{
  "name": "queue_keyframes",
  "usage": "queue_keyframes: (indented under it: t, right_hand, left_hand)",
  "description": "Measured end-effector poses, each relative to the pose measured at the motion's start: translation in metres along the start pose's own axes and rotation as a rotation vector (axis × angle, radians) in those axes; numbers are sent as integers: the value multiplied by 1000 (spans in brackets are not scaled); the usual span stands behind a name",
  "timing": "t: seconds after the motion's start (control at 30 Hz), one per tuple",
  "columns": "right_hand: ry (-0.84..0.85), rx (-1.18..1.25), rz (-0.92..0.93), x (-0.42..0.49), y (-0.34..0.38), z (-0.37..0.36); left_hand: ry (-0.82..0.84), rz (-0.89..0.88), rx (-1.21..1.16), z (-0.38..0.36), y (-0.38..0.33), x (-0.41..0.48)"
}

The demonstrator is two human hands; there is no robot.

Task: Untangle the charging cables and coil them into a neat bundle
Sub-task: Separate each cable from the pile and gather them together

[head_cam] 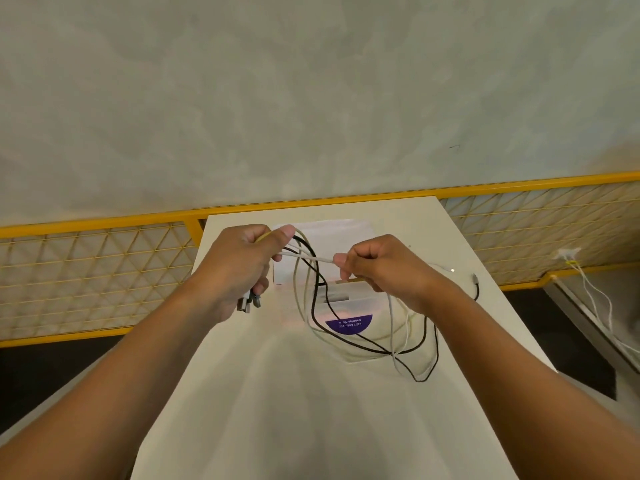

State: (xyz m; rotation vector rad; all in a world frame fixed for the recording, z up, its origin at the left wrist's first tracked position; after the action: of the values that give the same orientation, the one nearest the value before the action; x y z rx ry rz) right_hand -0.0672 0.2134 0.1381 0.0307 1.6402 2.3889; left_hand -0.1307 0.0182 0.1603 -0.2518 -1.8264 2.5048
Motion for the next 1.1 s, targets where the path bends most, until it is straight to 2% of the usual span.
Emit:
queue_keyframes:
  t: [0.7, 1.1]
  right_hand:
    - [-77, -20, -320, 4, -150, 26]
    - [-90, -27, -459, -9, -203, 30]
  left_hand:
    - [-4, 5, -65, 7, -2, 2]
    - [4, 14, -88, 8, -2, 5]
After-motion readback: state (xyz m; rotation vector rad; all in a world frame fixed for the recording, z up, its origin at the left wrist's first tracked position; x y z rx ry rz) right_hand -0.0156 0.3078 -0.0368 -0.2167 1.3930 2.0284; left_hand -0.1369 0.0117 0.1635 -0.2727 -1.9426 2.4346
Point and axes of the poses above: each hand's wrist, its own x-axis towards the middle knuckle, its own z-axis out of the back of the hand, y = z × x, the point moved 7 cm from there along x, towards the middle knuckle, and after that the axes turned 9 degrees about -y, right-handed, at the moved point
